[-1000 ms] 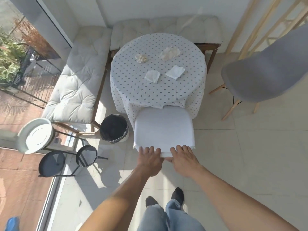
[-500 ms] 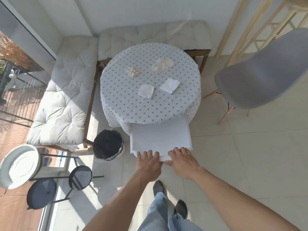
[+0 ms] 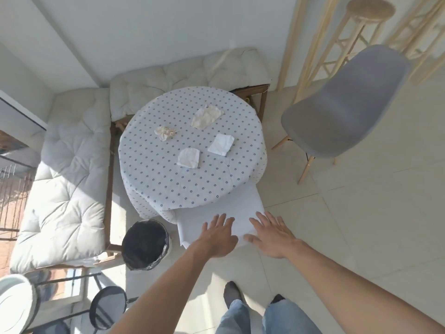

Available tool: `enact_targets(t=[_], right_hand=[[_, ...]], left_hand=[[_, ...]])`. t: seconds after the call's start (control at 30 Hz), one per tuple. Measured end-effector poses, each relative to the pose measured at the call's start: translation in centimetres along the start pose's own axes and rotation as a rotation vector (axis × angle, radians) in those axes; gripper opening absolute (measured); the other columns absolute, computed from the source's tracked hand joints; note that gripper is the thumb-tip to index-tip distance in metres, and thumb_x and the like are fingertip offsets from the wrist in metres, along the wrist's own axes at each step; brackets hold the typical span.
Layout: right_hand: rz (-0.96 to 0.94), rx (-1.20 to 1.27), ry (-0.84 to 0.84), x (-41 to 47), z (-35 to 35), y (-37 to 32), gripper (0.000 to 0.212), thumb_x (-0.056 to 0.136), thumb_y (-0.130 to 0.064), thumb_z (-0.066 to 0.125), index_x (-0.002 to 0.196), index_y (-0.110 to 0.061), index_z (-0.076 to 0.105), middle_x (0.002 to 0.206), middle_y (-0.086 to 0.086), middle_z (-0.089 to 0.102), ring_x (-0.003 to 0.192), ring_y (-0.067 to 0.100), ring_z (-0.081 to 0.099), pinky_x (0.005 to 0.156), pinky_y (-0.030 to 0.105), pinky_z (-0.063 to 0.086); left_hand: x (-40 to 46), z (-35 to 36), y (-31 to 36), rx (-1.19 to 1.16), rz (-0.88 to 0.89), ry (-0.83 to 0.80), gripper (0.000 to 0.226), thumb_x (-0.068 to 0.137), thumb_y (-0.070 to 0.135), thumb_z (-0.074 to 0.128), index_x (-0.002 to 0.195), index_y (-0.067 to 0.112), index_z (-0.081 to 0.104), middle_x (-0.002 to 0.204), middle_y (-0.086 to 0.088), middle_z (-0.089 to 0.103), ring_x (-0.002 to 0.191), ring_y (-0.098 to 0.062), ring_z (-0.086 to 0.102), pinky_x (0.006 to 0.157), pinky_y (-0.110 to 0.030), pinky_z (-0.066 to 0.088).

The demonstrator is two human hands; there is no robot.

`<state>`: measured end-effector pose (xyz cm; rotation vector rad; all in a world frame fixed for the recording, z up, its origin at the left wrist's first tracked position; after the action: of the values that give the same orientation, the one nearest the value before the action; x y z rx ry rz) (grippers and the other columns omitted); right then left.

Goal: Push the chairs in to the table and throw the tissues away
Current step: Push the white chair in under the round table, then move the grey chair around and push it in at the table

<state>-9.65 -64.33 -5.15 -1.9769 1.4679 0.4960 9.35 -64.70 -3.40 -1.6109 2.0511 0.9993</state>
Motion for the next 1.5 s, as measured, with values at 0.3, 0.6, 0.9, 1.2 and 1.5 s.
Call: enact_targets(t=[0.3,0.6,0.9,1.2,1.5], right_hand=[[0.186,0.080,0.194,-1.1,-9.3,15.3,0.082,0.099,-0.073,0.018,0.163,-0.022,0.007,0.173,0.009,-0.008,0.157,0.030,-0.014,0.125,0.060,-0.001],[0.313,0.088,0.268,-4.9,-19.8,36.9,0.085,0.097,-0.075,0.018,0.162,-0.021,0.010,0.173,0.011,-0.004,0.157,0.035,-0.008,0.124,0.062,0.000],[0.299,0.024,0.334,-3.9,-30.8,51.0,0.082,0.098,-0.073,0.020,0.163,-0.023,0.011,0.173,0.009,-0.009,0.157,0.032,-0.013,0.124,0.062,-0.002],[0.227,-0.064,0.341,6.8,-42.4,60.0,0.082,0.099,-0.073,0.017,0.163,-0.023,0.010,0.172,0.007,-0.011,0.156,0.031,-0.018,0.125,0.060,-0.004],[0.162,-0.133,0.311,16.1,-53.2,67.6,0.081,0.099,-0.073,0.015,0.163,-0.024,0.010,0.172,0.007,-0.012,0.156,0.031,-0.020,0.124,0.061,-0.007]], left_hand=[[9.5,-7.0,12.6,0.132,0.168,0.125,0.089,0.098,0.077,0.022,0.163,0.025,-0.008,0.172,-0.002,-0.017,0.157,-0.025,-0.016,0.126,-0.059,-0.004],[20.9,-13.4,32.2,0.224,0.194,0.136,0.091,0.099,0.076,0.024,0.163,0.022,-0.010,0.170,-0.004,-0.022,0.156,-0.027,-0.018,0.126,-0.061,-0.001],[31.3,-19.2,45.0,0.211,0.125,0.212,0.090,0.096,0.079,0.017,0.163,0.024,-0.009,0.170,-0.004,-0.022,0.156,-0.028,-0.020,0.124,-0.061,-0.005],[45.7,-28.7,48.0,0.146,-0.018,0.238,0.092,0.095,0.081,0.014,0.163,0.023,-0.008,0.171,-0.005,-0.021,0.156,-0.029,-0.020,0.123,-0.064,-0.006],[56.7,-37.9,51.0,0.106,-0.079,0.235,0.091,0.095,0.080,0.013,0.163,0.023,-0.008,0.171,-0.006,-0.020,0.156,-0.029,-0.020,0.123,-0.066,-0.004]])
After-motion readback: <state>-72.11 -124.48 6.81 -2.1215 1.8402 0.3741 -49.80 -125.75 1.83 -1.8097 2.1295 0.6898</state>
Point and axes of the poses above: each hand's wrist, its own x-axis towards the middle knuckle, its own z-axis out of the palm, y = z × x, the point moved 4 cm from there along x, towards the middle knuckle
